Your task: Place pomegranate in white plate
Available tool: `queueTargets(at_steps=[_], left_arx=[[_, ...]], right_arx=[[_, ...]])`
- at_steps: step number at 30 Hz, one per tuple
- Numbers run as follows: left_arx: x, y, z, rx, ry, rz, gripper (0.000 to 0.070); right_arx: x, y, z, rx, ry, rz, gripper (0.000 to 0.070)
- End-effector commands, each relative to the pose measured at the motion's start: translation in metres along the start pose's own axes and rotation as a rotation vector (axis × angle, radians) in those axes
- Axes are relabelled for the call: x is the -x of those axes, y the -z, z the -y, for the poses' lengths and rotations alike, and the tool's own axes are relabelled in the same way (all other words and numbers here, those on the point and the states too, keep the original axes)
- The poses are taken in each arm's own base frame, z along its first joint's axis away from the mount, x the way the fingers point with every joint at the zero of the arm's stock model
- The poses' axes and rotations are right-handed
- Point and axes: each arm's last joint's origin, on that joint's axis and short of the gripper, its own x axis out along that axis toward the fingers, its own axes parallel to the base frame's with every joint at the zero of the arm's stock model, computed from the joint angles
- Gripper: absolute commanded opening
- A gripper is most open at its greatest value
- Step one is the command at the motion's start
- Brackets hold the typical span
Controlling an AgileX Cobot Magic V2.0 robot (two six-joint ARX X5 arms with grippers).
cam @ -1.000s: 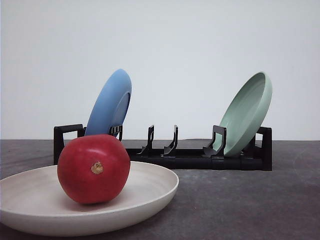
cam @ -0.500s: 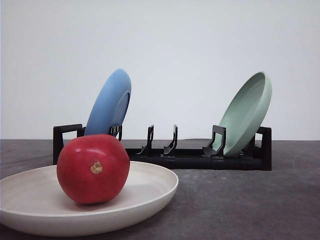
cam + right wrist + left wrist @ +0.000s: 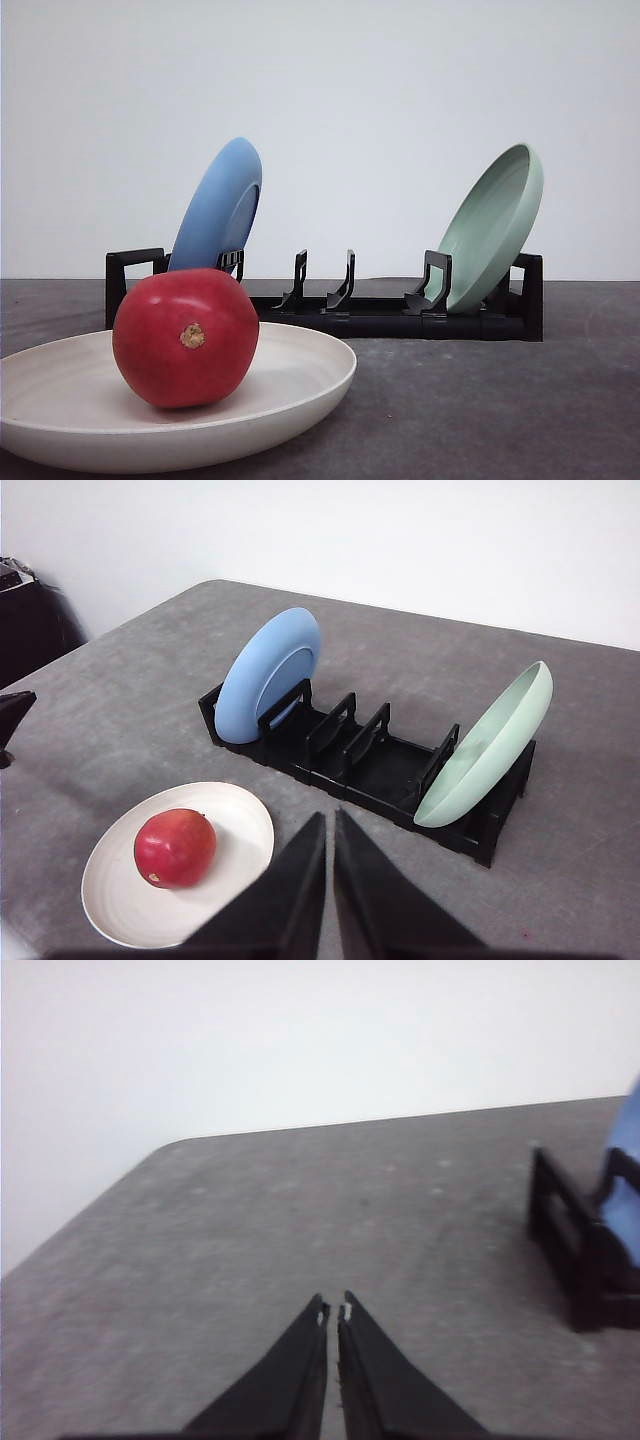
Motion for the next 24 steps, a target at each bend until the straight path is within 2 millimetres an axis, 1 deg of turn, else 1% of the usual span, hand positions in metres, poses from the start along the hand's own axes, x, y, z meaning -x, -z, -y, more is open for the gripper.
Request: queueTargets(at_steps=[1,12,24], left_arx=[[-0.001,0.003,0.001,-0.011,0.014,-0.009,0.0],[0.0,0.014,0.002,-0.006,0.028,-0.119,0.0],[0.0,0.014,0.002,0.018,0.028,-0.122,0.0]], right_arx=[[0.001,-0.003,-0.001,-0.001,-0.014,0.013,0.0009],[0.001,-0.003,-0.001,-0.001,-0.014,0.013,0.0009],[0.001,-0.003,-0.001,-0.001,-0.014,0.013,0.0009]])
